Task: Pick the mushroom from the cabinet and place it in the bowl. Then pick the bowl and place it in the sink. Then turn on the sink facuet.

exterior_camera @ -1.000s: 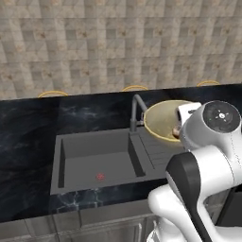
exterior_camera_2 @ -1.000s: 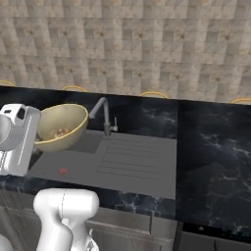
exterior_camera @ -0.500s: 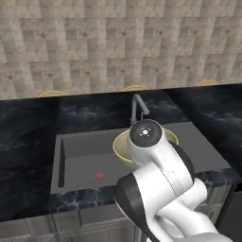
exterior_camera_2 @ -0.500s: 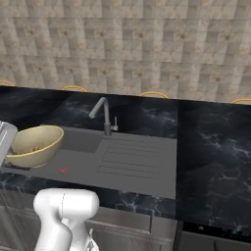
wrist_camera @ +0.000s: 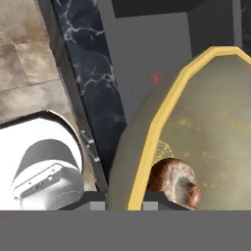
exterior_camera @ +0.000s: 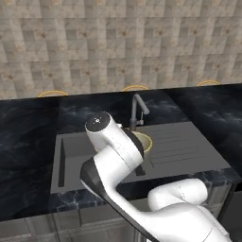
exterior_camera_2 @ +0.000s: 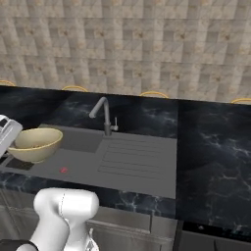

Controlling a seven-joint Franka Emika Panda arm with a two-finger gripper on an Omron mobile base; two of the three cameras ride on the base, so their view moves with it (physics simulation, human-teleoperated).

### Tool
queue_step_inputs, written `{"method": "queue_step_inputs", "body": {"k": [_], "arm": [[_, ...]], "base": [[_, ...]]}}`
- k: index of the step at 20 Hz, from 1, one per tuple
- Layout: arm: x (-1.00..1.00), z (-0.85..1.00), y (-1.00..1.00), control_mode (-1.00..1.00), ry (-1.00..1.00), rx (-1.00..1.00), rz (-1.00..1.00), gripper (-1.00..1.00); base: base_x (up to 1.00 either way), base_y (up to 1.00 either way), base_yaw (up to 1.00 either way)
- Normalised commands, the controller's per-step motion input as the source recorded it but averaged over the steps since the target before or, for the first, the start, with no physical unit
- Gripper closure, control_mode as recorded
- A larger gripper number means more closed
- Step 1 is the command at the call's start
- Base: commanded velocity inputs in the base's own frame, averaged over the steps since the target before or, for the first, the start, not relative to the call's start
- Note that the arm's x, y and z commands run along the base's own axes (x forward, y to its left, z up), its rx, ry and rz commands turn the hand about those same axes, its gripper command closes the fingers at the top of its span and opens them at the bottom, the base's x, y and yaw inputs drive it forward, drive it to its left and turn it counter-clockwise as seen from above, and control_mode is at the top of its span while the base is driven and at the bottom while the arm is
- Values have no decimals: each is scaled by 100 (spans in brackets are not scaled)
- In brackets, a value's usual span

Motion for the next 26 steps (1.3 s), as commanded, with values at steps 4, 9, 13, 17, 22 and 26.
{"method": "queue_step_inputs", "body": {"k": [4,9,13,17,22,26], "arm": [[94,-64,16,-100,3,11,-5,100],[89,-71,0,-100,0,18,0,100],[71,-72,0,-100,0,13,0,100],[55,-59,0,-100,0,7,0,100],[51,-47,0,-100,0,1,0,100],[46,-44,4,-100,3,0,0,100]], "base": [[0,0,0],[0,0,0],[0,0,0],[0,0,0],[0,0,0],[0,0,0]]}}
